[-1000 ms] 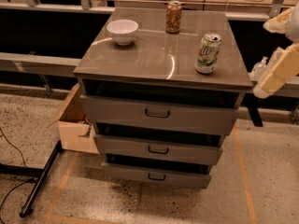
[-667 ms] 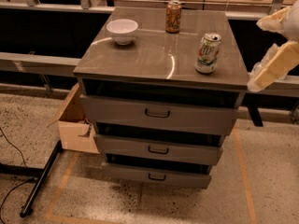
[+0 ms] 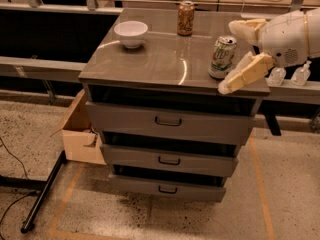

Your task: Place orange can into white bowl

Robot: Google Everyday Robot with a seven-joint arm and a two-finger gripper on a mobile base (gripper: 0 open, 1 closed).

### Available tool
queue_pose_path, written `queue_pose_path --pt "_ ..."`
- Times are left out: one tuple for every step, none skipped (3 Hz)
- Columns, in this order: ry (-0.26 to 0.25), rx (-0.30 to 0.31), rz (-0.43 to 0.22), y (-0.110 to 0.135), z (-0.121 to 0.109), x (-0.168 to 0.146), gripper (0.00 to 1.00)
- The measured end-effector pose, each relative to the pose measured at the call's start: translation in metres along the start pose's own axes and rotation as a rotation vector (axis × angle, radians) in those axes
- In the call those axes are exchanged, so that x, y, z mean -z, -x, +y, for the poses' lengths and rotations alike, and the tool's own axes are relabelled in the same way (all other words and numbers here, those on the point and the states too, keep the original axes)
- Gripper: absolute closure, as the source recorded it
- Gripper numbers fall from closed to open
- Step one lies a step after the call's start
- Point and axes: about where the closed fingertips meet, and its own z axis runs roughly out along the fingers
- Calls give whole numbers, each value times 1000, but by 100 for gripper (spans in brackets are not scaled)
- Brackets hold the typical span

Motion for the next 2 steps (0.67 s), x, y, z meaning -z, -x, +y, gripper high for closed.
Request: queue_pose_path --pt "0 0 1 0 0 0 0" --pt "-51 -2 -41 -1 -7 -12 0"
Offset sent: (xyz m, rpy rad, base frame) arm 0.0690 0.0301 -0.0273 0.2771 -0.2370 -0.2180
